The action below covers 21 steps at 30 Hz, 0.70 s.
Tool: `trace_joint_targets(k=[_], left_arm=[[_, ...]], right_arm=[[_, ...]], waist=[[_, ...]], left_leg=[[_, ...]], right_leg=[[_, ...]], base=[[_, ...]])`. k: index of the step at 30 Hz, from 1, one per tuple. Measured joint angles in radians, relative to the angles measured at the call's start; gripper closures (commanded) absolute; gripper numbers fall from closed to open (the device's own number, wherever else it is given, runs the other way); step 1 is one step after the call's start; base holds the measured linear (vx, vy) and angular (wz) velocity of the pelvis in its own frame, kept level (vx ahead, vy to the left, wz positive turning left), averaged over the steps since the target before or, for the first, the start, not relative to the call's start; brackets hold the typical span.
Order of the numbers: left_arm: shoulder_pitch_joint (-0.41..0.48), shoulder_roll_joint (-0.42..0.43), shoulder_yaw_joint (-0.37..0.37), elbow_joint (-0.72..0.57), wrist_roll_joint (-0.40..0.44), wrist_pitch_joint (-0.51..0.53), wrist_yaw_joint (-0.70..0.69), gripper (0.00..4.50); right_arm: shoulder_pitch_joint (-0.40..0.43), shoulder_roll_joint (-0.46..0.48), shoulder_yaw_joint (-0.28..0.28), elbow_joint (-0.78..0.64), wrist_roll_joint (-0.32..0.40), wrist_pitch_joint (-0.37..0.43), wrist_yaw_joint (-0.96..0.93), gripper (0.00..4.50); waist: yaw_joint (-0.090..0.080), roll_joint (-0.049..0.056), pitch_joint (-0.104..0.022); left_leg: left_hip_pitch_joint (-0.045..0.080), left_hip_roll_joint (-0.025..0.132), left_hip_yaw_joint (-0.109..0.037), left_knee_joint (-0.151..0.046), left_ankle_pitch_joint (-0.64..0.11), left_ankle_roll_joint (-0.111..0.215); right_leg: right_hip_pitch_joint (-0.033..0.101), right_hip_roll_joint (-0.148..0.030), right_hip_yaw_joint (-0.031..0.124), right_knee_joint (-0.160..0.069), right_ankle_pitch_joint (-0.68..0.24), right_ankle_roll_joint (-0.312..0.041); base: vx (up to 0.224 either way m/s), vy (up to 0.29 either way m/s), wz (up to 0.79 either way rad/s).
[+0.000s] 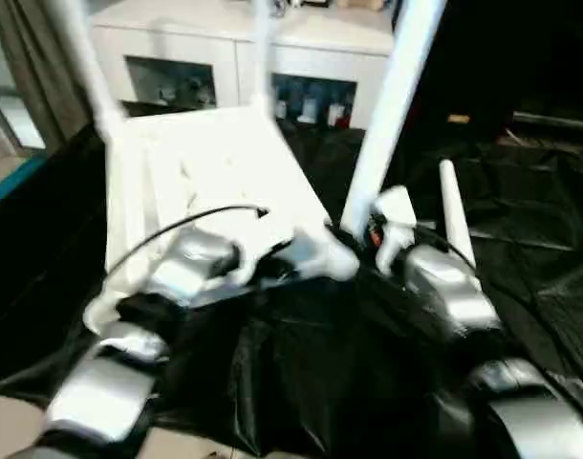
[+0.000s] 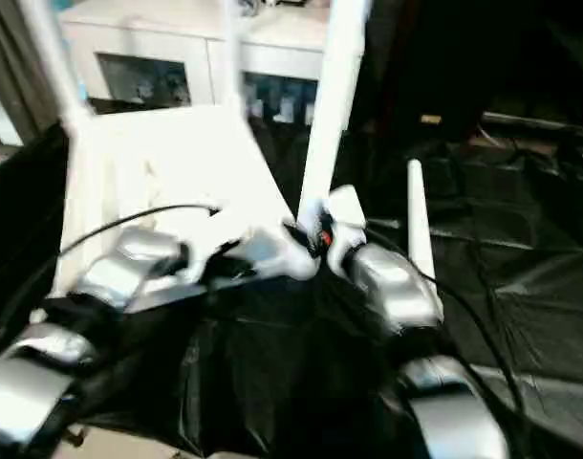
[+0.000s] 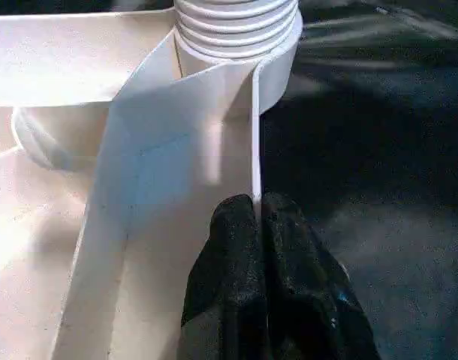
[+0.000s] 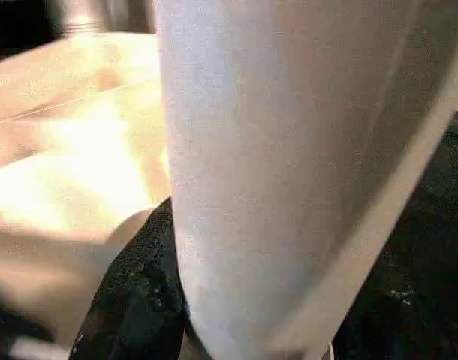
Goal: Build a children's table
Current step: Insert table leg to table base
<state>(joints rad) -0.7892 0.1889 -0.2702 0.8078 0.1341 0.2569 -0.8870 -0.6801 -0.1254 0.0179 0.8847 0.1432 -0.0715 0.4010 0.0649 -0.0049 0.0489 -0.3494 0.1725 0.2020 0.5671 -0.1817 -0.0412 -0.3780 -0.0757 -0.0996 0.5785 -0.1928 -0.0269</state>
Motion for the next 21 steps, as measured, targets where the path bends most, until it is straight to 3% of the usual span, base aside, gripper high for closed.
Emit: trace_joint_targets(k=[3,8,21], left_arm=[[-0.029,-0.055,0.009,0.035,0.009,0.033,0.100,4.50],[-0.040,-0.094,0.019,0.034,0.009,0.080,0.165,4.50],[-0.040,-0.092,0.018,0.033,0.009,0.090,0.184,4.50]], right_arm=[[-0.050,0.045,-0.033,0.057,-0.006,0.029,-0.165,2.59],[-0.091,0.079,-0.054,0.084,-0.020,0.047,-0.275,2.59],[-0.116,0.095,-0.052,0.122,-0.063,0.046,-0.310,2.59]], waist=[[-0.001,0.000,0.000],[-0.002,-0.002,-0.002],[-0.007,-0.002,-0.002]], left_leg=[[0.000,0.000,0.000,0.000,0.000,0.000],[-0.001,0.000,0.000,-0.002,0.000,0.000],[0.000,0.000,0.000,-0.003,0.000,0.000]], right_leg=[[0.000,0.000,0.000,0.000,0.004,-0.005],[-0.001,0.000,0.000,0.000,0.006,-0.008],[-0.001,0.000,0.000,0.000,0.006,-0.007]], base=[[0.000,0.000,0.00],[0.000,0.000,0.00],[0.000,0.000,0.00]])
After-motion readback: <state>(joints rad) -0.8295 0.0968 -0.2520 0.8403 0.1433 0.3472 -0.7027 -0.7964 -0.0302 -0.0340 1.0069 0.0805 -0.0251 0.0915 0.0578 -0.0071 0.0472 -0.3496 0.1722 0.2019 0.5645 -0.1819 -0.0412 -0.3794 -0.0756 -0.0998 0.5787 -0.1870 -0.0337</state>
